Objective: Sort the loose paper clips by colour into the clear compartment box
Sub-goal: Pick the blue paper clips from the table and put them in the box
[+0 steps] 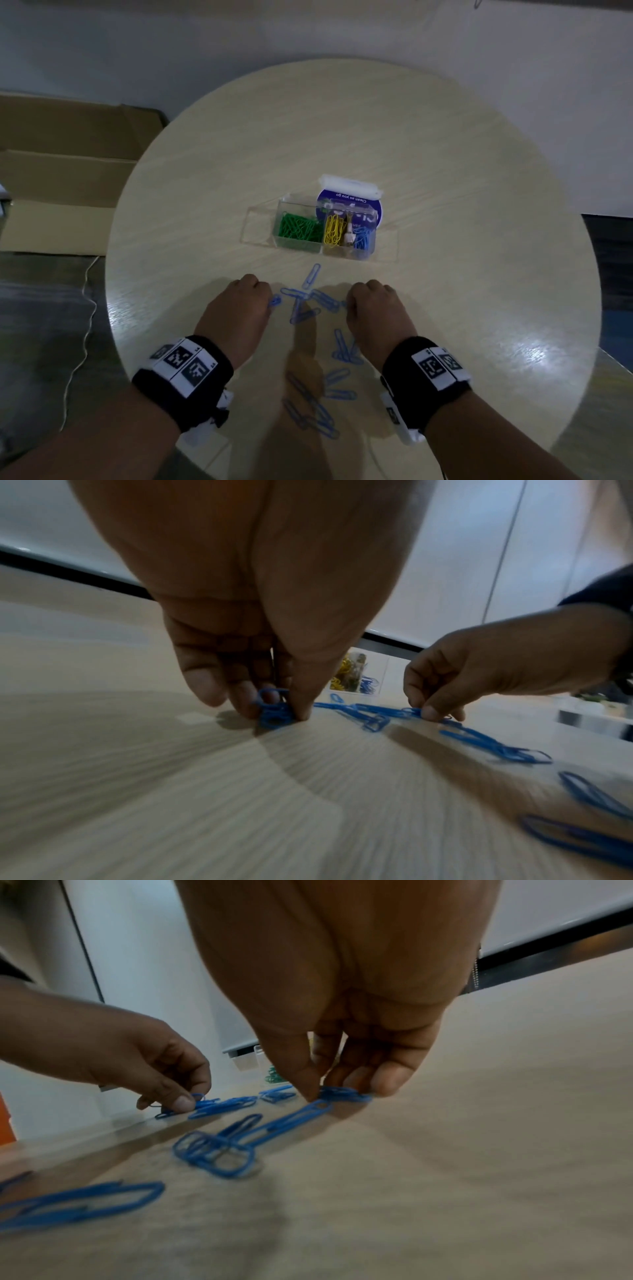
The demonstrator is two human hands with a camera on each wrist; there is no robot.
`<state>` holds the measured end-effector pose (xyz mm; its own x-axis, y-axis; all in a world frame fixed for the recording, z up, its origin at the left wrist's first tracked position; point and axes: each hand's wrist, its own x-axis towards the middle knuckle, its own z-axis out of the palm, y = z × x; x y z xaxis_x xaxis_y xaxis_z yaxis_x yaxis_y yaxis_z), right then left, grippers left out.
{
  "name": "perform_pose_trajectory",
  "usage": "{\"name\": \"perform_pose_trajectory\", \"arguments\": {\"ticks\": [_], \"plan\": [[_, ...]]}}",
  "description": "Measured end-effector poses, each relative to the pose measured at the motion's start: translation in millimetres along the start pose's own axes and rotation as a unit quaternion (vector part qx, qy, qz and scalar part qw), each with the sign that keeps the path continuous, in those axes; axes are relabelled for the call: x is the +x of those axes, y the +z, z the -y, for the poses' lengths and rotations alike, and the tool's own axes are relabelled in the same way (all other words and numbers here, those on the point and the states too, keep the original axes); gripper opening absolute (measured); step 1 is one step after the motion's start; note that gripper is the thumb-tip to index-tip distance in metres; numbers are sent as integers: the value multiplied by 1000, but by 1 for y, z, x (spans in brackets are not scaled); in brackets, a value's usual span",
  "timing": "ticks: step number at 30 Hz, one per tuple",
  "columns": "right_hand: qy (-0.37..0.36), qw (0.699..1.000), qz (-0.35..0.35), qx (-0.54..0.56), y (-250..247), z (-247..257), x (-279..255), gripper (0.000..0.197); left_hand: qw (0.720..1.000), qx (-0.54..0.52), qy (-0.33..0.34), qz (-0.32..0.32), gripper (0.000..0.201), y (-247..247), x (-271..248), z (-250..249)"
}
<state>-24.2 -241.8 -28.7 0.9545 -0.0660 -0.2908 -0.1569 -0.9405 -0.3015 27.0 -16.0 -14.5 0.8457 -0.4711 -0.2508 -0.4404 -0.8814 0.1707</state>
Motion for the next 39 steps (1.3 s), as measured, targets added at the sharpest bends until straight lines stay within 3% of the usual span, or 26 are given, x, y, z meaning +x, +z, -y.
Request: {"name": "perform_pose_trajectory", "arguments": {"ticks": [4, 8, 11, 14, 17, 20, 24, 32, 35, 39], "plan": [[-15, 1000, 6, -6, -6, -2, -10, 15, 998, 42, -1, 36, 30, -6, -1, -11], [-30, 1000, 2, -3, -11, -11, -15, 12, 1000, 13, -5, 13, 23, -21, 5, -20], [-25, 999, -3, 34, -12, -23, -17, 9, 992, -119, -44, -27, 6, -41, 14, -35], [21, 992, -22, 119, -18, -32, -22, 9, 952, -281, -74, -98, 4, -60, 36, -57], [65, 976, -71, 194, -28, -39, -24, 7, 922, -356, -81, -128, 4, -68, 70, -77], [83, 968, -101, 216, -37, -46, -21, 15, 920, -358, -58, -146, 9, -68, 98, -97], [78, 953, -139, 258, -55, -49, -12, 18, 930, -351, -57, -92, 25, -58, 113, -110], [96, 926, -164, 325, -83, -32, 52, 12, 890, -404, -108, -183, 18, -55, 72, -77], [102, 931, -133, 324, -87, -24, 67, 20, 913, -354, -123, -159, 14, -39, 52, -55], [119, 944, -165, 260, -77, -31, 46, 21, 948, -261, -151, -99, 16, -17, 35, -28]]}}
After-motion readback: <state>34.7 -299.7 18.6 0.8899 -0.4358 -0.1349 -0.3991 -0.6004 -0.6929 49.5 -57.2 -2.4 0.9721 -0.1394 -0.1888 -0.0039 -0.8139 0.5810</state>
